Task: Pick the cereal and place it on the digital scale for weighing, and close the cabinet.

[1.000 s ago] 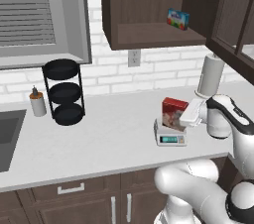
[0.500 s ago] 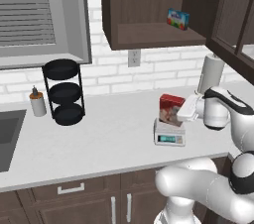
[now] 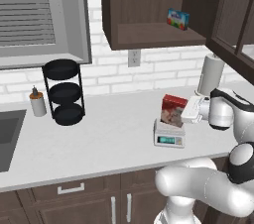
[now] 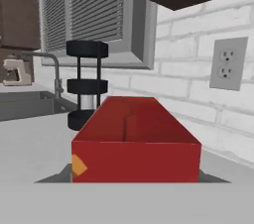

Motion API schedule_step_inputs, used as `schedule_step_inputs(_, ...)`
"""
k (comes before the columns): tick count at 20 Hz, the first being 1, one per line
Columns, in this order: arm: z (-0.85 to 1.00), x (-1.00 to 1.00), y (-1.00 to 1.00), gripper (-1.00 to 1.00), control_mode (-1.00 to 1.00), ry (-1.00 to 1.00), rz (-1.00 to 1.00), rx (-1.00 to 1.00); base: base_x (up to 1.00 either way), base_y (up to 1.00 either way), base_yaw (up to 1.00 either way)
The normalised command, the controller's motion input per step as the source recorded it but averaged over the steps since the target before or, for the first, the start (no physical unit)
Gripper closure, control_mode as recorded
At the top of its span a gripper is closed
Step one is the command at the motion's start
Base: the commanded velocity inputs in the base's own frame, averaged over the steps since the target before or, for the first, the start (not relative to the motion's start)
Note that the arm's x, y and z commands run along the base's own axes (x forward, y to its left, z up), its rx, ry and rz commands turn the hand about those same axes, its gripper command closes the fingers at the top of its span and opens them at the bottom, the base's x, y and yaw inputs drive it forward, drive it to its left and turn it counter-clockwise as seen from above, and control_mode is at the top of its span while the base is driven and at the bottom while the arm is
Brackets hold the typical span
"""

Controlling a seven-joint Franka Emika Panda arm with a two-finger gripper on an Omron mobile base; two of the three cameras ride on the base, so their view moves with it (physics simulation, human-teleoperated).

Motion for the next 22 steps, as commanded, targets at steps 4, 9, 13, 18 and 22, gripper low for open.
schedule_step_inputs(4,0.0,-0.01,0.09,1.0,-1.0,0.0,0.0,0.0,0.0,0.0,0.0)
schedule_step_inputs(9,0.0,0.1,0.1,1.0,-1.0,0.0,0.0,0.0,0.0,0.0,0.0)
schedule_step_inputs(13,-0.01,-0.01,0.01,-1.0,-1.0,0.0,0.0,0.0,0.0,0.0,0.0)
schedule_step_inputs(18,0.0,0.0,0.01,-1.0,-1.0,0.0,0.0,0.0,0.0,0.0,0.0)
schedule_step_inputs(22,0.0,0.0,0.0,-1.0,-1.0,0.0,0.0,0.0,0.0,0.0,0.0)
